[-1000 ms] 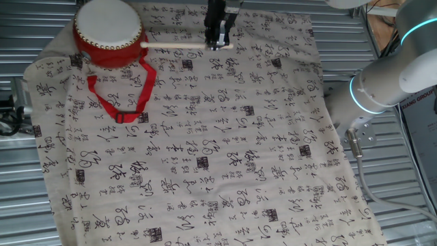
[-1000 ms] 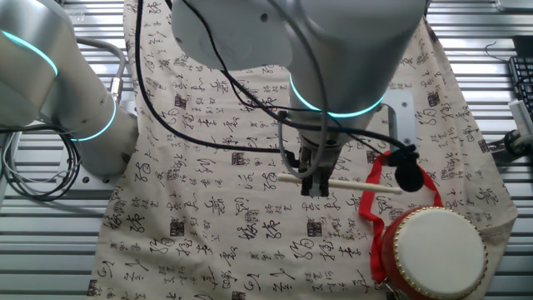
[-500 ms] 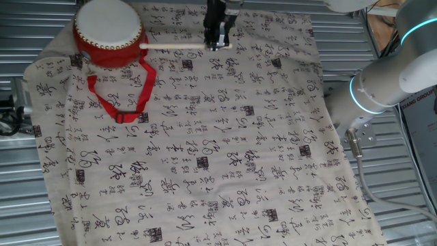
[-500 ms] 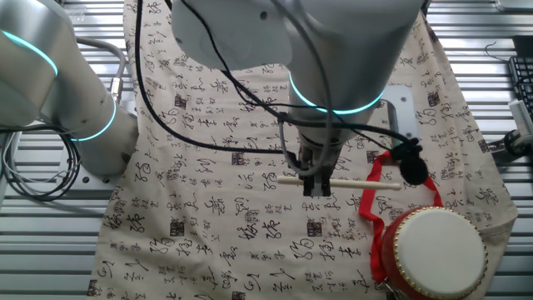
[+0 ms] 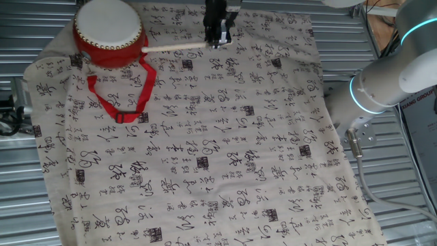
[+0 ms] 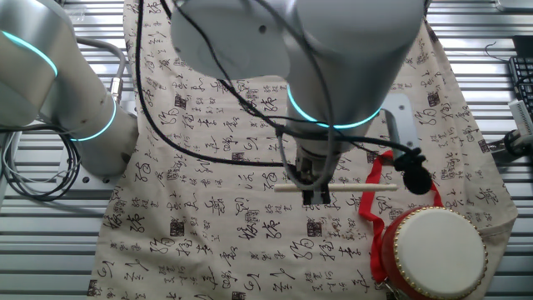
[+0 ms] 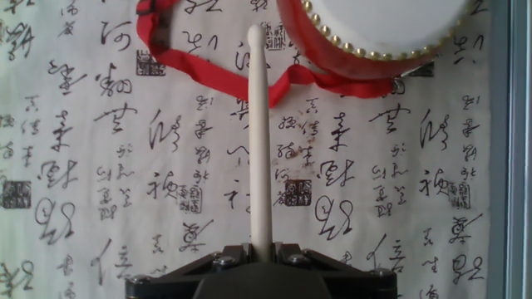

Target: Play the drum

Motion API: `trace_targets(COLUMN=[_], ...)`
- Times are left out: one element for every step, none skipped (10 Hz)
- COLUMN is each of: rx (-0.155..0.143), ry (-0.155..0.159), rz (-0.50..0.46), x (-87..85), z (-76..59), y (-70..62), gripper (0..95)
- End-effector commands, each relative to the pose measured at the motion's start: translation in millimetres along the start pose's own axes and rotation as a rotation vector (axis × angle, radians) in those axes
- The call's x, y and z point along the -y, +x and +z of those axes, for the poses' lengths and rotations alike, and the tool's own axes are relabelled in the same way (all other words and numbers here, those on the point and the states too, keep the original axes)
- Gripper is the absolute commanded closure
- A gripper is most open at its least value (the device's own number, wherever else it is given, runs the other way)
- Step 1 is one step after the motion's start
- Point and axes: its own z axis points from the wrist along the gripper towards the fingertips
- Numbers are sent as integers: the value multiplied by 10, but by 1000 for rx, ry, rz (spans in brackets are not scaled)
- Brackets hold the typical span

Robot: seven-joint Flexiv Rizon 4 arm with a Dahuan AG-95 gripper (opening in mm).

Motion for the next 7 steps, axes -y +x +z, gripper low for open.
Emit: trace_targets(rx=[-1,-1,-2,-2,-2,-3,-3], ry=[-4,-5,-3,-6,-5,-6,-8], rz=[-6,-13,-20,-22,-26,-32,-42], x=[54,98,135,162,190,225,286], z=[-9,-19,-33,-39,-45,-53,-70], y=[-14,-7,-3,1,5,11,22], gripper=[950,950,950,950,950,950,950])
